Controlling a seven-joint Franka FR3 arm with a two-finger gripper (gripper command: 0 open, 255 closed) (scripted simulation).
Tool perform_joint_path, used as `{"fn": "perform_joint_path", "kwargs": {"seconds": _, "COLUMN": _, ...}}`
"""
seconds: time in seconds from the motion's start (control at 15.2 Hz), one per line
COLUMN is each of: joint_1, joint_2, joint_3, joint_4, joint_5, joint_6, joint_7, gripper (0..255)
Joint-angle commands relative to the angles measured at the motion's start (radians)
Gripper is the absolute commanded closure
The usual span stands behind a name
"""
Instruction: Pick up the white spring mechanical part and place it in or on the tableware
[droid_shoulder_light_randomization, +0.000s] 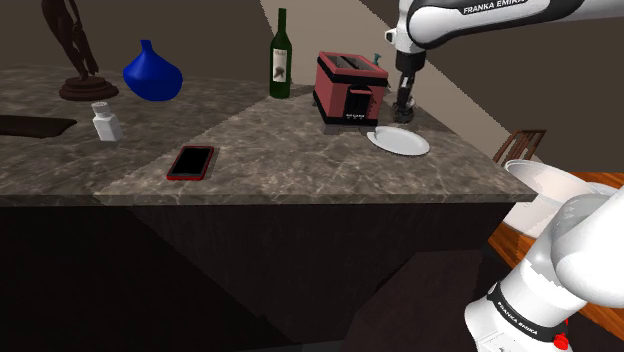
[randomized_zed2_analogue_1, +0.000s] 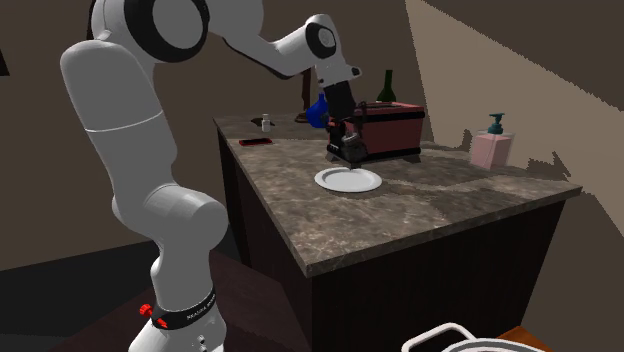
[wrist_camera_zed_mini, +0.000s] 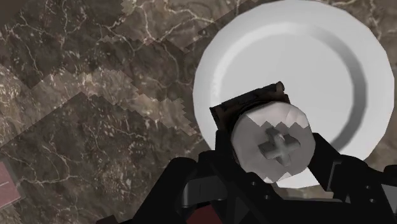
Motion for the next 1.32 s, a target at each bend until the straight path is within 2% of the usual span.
{"fn": "perform_joint_path", "kwargs": {"seconds": 0.0, "joint_1": 0.004, "joint_2": -0.007, "joint_3": 0.007, "joint_4": -0.024, "joint_5": -0.002, "joint_6": 0.011, "joint_7": 0.018, "gripper": 255}}
{"fn": "perform_joint_path", "kwargs": {"seconds": 0.79, "joint_1": -0.003, "joint_2": 0.019, "joint_3": -0.003, "joint_4": -0.159, "joint_5": -0.024, "joint_6": 0.166, "joint_7": 0.069, "gripper": 255}}
{"fn": "perform_joint_path", "kwargs": {"seconds": 1.25, "joint_1": -0.003, "joint_2": 0.019, "joint_3": -0.003, "joint_4": -0.159, "joint_5": -0.023, "joint_6": 0.166, "joint_7": 0.069, "gripper": 255}}
